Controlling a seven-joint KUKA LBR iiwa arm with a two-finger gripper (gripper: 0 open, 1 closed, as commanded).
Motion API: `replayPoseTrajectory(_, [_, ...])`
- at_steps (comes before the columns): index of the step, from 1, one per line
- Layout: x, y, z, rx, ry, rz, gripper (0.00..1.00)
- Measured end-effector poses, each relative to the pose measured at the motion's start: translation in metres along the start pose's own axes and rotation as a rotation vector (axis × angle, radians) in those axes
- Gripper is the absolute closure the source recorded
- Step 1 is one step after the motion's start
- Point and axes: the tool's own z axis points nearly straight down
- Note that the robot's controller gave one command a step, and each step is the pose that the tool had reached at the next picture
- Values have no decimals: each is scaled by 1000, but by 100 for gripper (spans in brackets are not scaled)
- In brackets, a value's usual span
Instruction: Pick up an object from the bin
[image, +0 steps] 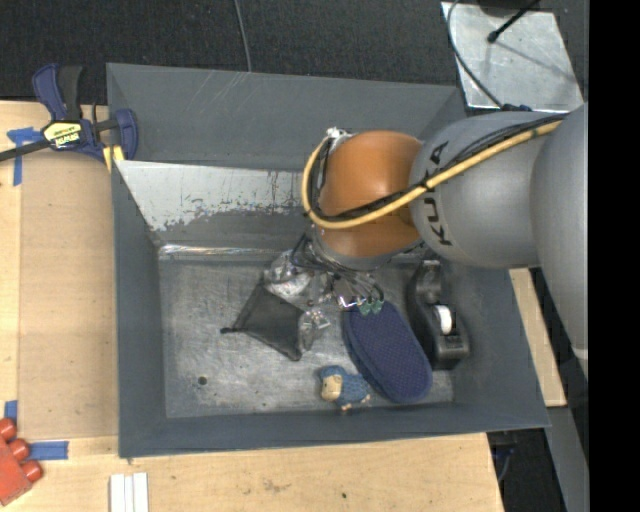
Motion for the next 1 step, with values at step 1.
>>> replayPoseTrajectory(1, [-34,4,21,1,-7,-189,0])
